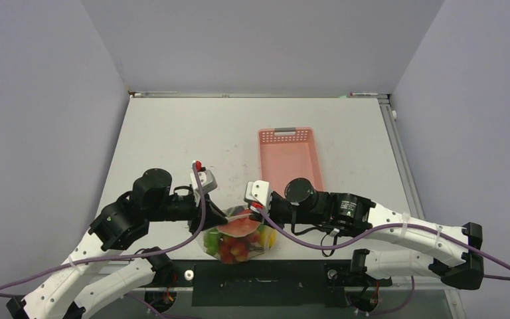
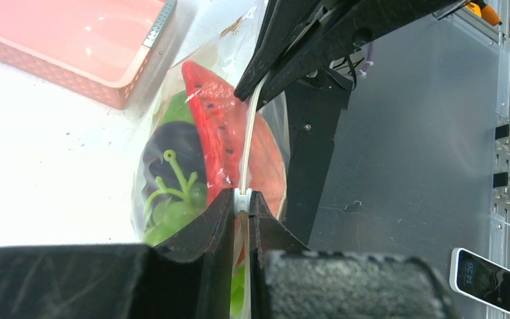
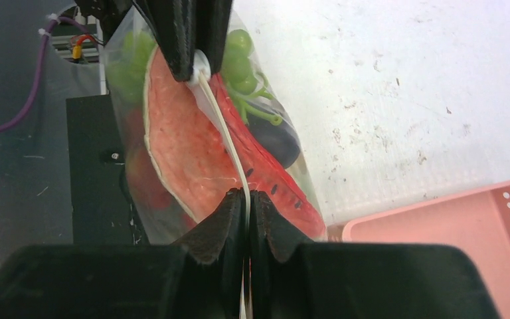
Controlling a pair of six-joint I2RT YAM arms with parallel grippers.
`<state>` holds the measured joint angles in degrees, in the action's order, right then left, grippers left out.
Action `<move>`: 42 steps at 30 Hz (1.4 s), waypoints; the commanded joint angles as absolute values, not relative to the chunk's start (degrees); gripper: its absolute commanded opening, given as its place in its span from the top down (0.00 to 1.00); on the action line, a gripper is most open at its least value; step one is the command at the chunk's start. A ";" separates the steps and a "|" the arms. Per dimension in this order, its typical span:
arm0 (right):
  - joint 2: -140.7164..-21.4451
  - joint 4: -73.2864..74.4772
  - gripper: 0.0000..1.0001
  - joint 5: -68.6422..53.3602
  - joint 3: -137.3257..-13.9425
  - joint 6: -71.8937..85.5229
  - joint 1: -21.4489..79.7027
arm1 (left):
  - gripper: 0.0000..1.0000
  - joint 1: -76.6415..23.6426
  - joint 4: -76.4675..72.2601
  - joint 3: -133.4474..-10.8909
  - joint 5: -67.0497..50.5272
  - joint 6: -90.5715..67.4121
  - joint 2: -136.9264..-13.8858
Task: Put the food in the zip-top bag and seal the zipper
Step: Zip the zipper food storage bag at the center of the board.
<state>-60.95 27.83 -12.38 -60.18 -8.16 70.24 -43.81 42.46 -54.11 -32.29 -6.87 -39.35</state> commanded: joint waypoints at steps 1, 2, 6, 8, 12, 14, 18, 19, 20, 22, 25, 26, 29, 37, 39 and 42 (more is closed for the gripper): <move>-58.02 32.12 0.95 -2.54 -58.81 -5.98 69.43 | 1.00 -43.79 47.73 -59.30 -27.73 -6.99 -36.21; -58.01 32.04 0.95 -1.93 -58.71 -5.79 69.43 | 1.00 -43.84 48.22 -59.78 -26.90 -6.83 -36.01; -58.01 31.55 0.95 -0.44 -58.12 -4.65 69.18 | 1.00 -43.77 50.54 -61.95 -24.09 -6.31 -35.62; -58.06 31.34 0.95 -0.27 -57.89 -4.45 68.99 | 1.00 -43.79 51.32 -62.85 -22.97 -6.12 -35.47; -58.17 31.02 0.95 -0.18 -57.34 -4.15 68.78 | 1.00 -43.80 52.88 -64.90 -20.62 -5.16 -35.51; -58.27 30.98 0.95 1.25 -57.23 -3.98 68.56 | 1.00 -43.77 53.67 -65.97 -19.17 -4.77 -35.71; -57.57 30.81 0.95 3.39 -57.04 -3.37 67.70 | 1.00 -43.85 55.84 -67.96 -16.85 -4.04 -36.26; -57.24 30.73 0.95 3.69 -57.04 -3.27 67.18 | 1.00 -43.79 56.43 -68.44 -16.20 -3.98 -36.18; -56.96 30.73 0.95 3.91 -57.03 -3.11 66.46 | 1.00 -43.84 56.98 -68.87 -15.36 -3.91 -36.16; -56.49 30.55 0.95 4.58 -57.04 -2.72 65.47 | 1.00 -43.84 57.64 -69.81 -14.07 -3.82 -36.04; -55.79 30.17 0.95 5.33 -56.89 -2.21 63.86 | 1.00 -43.85 58.49 -71.15 -12.19 -3.78 -35.87; -55.56 30.00 0.95 5.36 -56.73 -1.97 63.29 | 1.00 -43.86 58.63 -71.52 -11.53 -3.78 -35.76; -54.93 29.45 0.95 5.09 -56.19 -1.61 61.43 | 1.00 -43.84 59.21 -72.56 -8.34 -3.78 -35.49; -53.38 28.12 0.95 4.15 -54.61 -1.06 59.41 | 1.00 -43.77 58.37 -70.59 -0.44 -4.79 -34.93; -53.22 27.78 0.95 3.60 -54.48 -1.05 59.43 | 1.00 -43.80 57.75 -69.89 -0.44 -5.00 -35.05; -53.13 27.52 0.95 2.72 -54.40 -0.98 59.50 | 0.97 -43.78 56.64 -69.30 -0.82 -5.26 -35.06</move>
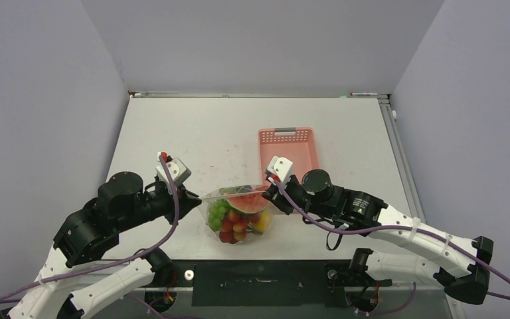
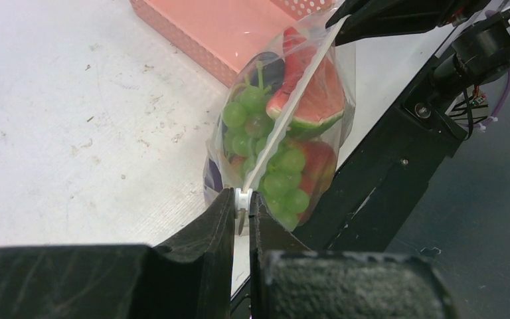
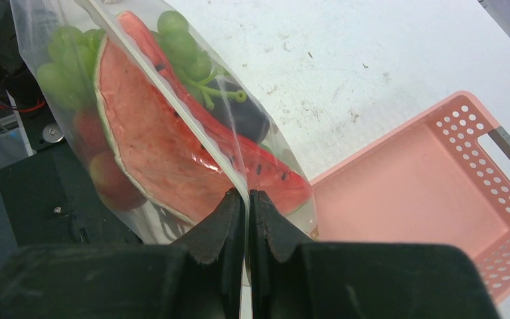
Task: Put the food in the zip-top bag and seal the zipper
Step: Zip the zipper food storage bag at the center of the board.
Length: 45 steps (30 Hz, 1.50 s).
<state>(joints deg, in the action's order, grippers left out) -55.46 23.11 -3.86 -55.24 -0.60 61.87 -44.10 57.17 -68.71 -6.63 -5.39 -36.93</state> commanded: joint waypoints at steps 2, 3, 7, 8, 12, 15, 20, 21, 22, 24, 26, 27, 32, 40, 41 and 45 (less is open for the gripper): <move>-53.04 27.10 0.95 2.35 -54.20 -0.97 59.46 | 0.93 -43.75 55.97 -68.91 -1.32 -5.27 -34.99; -52.95 26.89 0.95 2.18 -54.10 -0.92 59.45 | 0.92 -43.76 55.70 -68.75 -1.37 -5.27 -34.98; -52.81 25.58 0.95 1.45 -53.39 -0.88 59.44 | 0.82 -43.72 55.29 -68.25 -1.11 -5.27 -35.07; -52.89 25.29 0.95 1.35 -53.21 -0.88 59.49 | 0.80 -43.76 55.28 -68.14 -1.04 -5.20 -35.11; -53.30 24.59 0.95 1.10 -52.93 -0.83 59.46 | 0.67 -43.78 55.37 -67.66 -0.47 -5.27 -34.99; -53.18 24.32 0.95 0.98 -52.99 -0.87 59.50 | 0.60 -43.77 55.31 -67.20 -0.44 -5.27 -34.57; -52.98 24.34 0.95 1.04 -53.35 -1.05 59.49 | 0.52 -43.74 54.49 -66.58 -0.45 -5.27 -33.88; -52.90 24.25 0.95 0.87 -53.43 -1.04 59.50 | 0.45 -43.75 54.29 -66.52 -0.44 -5.34 -33.76; -52.79 24.12 0.95 0.71 -53.46 -0.93 59.49 | 0.42 -43.71 54.05 -66.38 -0.44 -5.40 -33.55; -52.66 23.94 0.95 0.49 -53.52 -1.05 59.43 | 0.41 -43.77 53.40 -66.10 -0.77 -5.45 -33.30; -52.73 23.92 0.95 0.49 -53.73 -1.05 59.42 | 0.38 -43.76 52.49 -65.44 -2.00 -5.37 -32.78; -52.73 23.96 0.95 0.45 -53.89 -1.12 59.49 | 0.36 -43.78 51.90 -65.18 -2.79 -5.32 -32.40; -52.10 23.76 0.95 -2.37 -54.52 -1.52 59.53 | 0.28 -43.74 49.12 -63.42 -6.63 -4.76 -31.21; -51.44 24.14 0.95 -8.20 -56.60 -3.21 59.61 | 0.21 -43.78 44.78 -62.48 -12.94 -4.57 -30.43; -51.68 24.50 0.95 -9.00 -57.13 -3.52 59.67 | 0.20 -43.78 44.14 -62.31 -13.75 -4.57 -30.39; -52.12 25.17 0.95 -11.66 -59.03 -4.58 59.85 | 0.18 -43.78 41.30 -61.38 -16.62 -4.73 -30.57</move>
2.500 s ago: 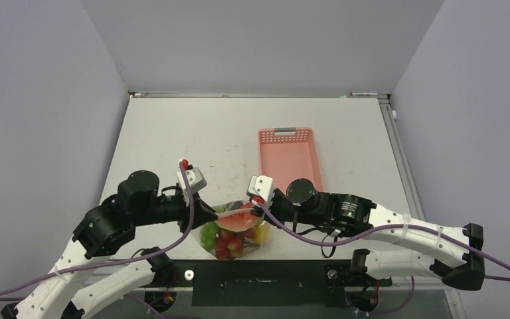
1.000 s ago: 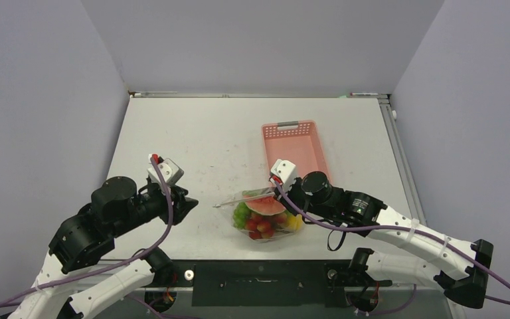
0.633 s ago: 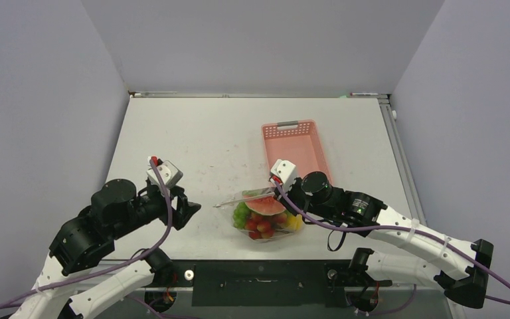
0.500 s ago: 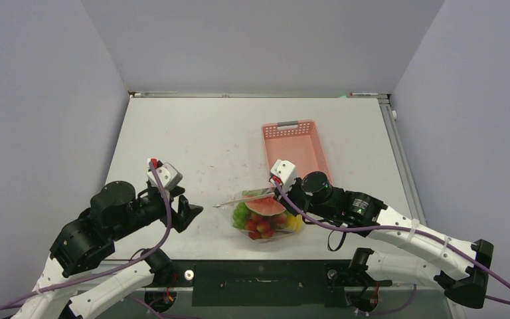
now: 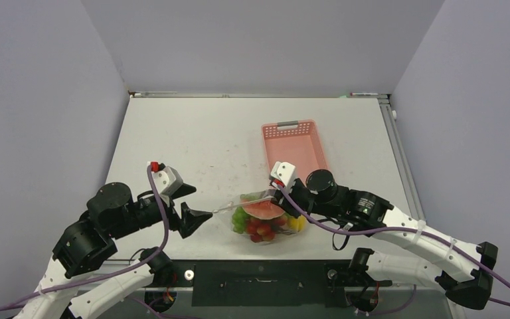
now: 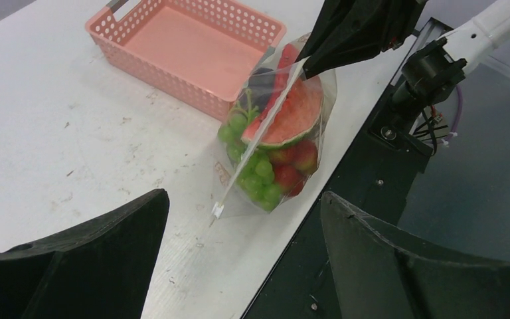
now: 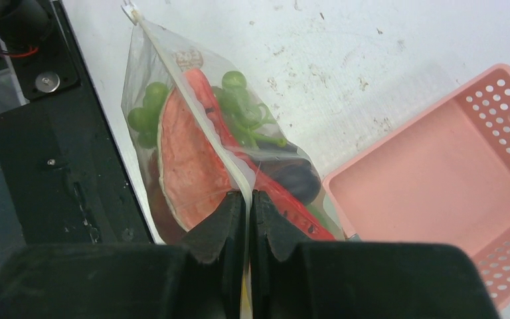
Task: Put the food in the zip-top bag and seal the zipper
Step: Zip the zipper food storage bag at the center of the board, then place the zipper food storage bag at the center of the board.
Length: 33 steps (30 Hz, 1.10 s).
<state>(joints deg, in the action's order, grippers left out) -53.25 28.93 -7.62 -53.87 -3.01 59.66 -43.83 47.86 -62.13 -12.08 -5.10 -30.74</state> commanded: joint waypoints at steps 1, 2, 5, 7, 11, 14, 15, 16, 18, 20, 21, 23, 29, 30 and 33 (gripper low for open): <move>-52.08 25.20 0.95 -12.43 -59.48 -4.84 59.99 | 0.18 -43.77 40.77 -61.11 -17.36 -4.74 -30.69; -52.07 25.26 0.95 -13.25 -60.00 -5.06 60.02 | 0.18 -43.84 40.20 -60.98 -17.79 -4.75 -30.82; -51.99 25.26 0.95 -15.24 -61.38 -5.48 60.35 | 0.17 -43.77 38.35 -60.24 -19.54 -5.05 -31.51; -52.11 25.38 0.95 -16.53 -62.33 -5.79 60.52 | 0.17 -43.77 37.24 -59.93 -20.21 -5.32 -31.88; -52.84 25.88 0.95 -17.78 -63.75 -5.85 61.05 | 0.17 -43.77 34.15 -59.47 -22.36 -6.33 -32.51; -53.32 25.45 0.95 -18.00 -64.66 -5.35 61.62 | 0.16 -43.79 31.39 -58.56 -24.16 -7.25 -33.35; -53.53 25.23 0.95 -17.83 -64.94 -5.17 61.94 | 0.16 -43.85 30.63 -58.34 -24.71 -7.55 -33.78; -53.71 25.10 0.95 -17.47 -65.17 -4.90 62.22 | 0.16 -43.77 29.78 -58.08 -25.07 -7.93 -34.25; -54.15 24.87 0.95 -16.54 -65.63 -4.48 62.73 | 0.16 -43.81 28.38 -57.65 -25.95 -8.80 -35.36; -54.54 24.64 0.95 -16.21 -65.89 -4.14 63.12 | 0.16 -43.82 26.38 -56.98 -27.60 -9.90 -36.31; -54.76 24.40 0.95 -16.10 -66.00 -4.00 63.24 | 0.16 -43.79 25.29 -56.45 -28.31 -10.46 -36.71; -55.21 23.99 0.95 -15.89 -66.37 -3.74 63.45 | 0.16 -43.84 23.47 -55.44 -29.93 -11.32 -37.47; -56.80 22.96 0.95 -15.03 -68.06 -2.10 64.04 | 0.23 -43.79 21.67 -54.29 -33.14 -12.42 -40.09; -57.14 22.73 0.95 -14.76 -68.37 -1.99 64.15 | 0.24 -43.87 21.58 -54.19 -33.62 -12.52 -40.49; -58.13 22.53 0.95 -14.07 -69.30 -1.60 64.61 | 0.27 -43.88 21.17 -53.88 -34.77 -12.65 -41.48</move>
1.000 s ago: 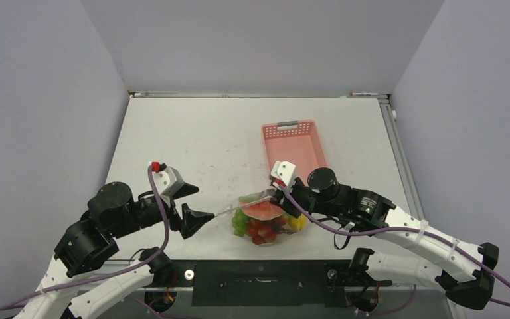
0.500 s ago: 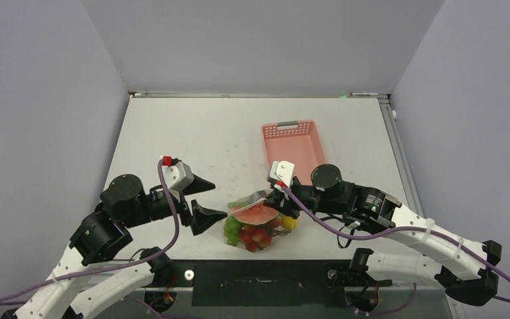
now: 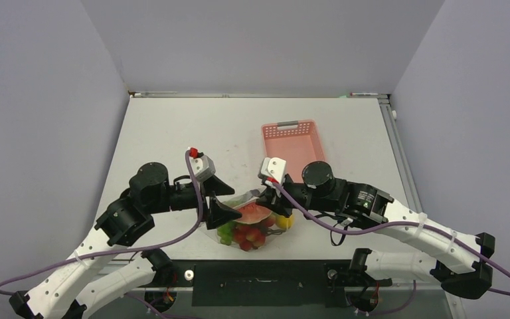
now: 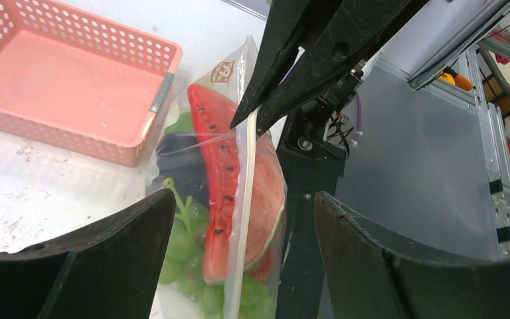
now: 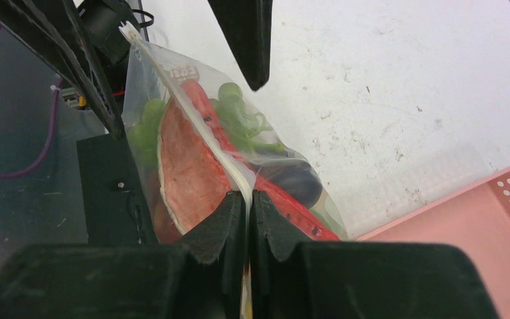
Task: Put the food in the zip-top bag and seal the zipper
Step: Place the zipper food storage bag at the center of the board.
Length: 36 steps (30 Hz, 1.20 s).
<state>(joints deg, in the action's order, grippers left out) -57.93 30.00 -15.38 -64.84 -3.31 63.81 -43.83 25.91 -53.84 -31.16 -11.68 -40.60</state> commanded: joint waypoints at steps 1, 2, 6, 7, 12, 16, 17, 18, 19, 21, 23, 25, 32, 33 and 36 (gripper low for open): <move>-58.48 22.58 0.95 -13.72 -69.62 -1.46 64.74 | 0.30 -43.90 20.94 -53.72 -35.03 -12.73 -41.83; -58.86 22.53 0.95 -13.31 -70.02 -1.35 64.89 | 0.32 -43.91 20.84 -53.56 -35.23 -12.74 -42.10; -59.92 22.28 0.95 -12.84 -71.17 -1.12 65.18 | 0.40 -44.11 21.21 -53.31 -35.40 -12.06 -43.49; -60.08 22.32 0.95 -12.83 -71.39 -1.14 65.21 | 0.41 -44.12 21.26 -53.21 -35.30 -11.97 -43.72; -60.73 22.09 0.95 -12.88 -71.43 -1.08 65.47 | 0.61 -44.13 21.14 -52.79 -35.17 -11.45 -44.29; -60.65 21.53 0.95 -12.66 -71.25 -0.88 65.52 | 0.78 -44.18 21.64 -52.63 -34.70 -10.94 -44.67; -60.69 21.49 0.95 -12.66 -71.29 -0.80 65.55 | 0.84 -44.18 21.87 -52.62 -34.62 -10.84 -44.77; -60.73 21.53 0.95 -12.66 -71.36 -0.73 65.56 | 0.92 -44.15 22.03 -52.59 -34.45 -10.69 -44.94; -60.73 21.51 0.95 -12.66 -71.36 -0.71 65.57 | 0.98 -44.12 22.12 -52.61 -34.31 -10.64 -45.06; -60.81 21.43 0.95 -12.59 -71.39 -0.70 65.57 | 1.00 -44.13 22.30 -52.73 -34.01 -10.48 -45.25; -60.90 21.37 0.95 -12.57 -71.38 -0.70 65.61 | 1.00 -44.17 22.49 -52.81 -33.53 -10.30 -45.27; -61.04 21.41 0.95 -12.50 -71.47 -0.67 65.65 | 1.00 -44.14 22.58 -52.90 -32.95 -10.21 -45.05; -61.35 21.55 0.91 -8.35 -70.72 -0.62 65.63 | 1.00 -44.13 23.96 -53.85 -27.51 -9.14 -43.22; -61.35 21.55 0.90 -7.76 -70.53 -0.69 65.57 | 1.00 -44.13 24.22 -54.14 -26.64 -8.88 -42.98; -61.03 21.41 0.79 -5.56 -70.25 -0.79 65.57 | 1.00 -44.14 24.98 -54.71 -24.56 -8.30 -42.40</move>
<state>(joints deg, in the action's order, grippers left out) -61.82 27.38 -9.89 -68.14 -1.37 65.32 -43.94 25.36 -52.73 -28.67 -9.78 -43.72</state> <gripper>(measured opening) 0.154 0.006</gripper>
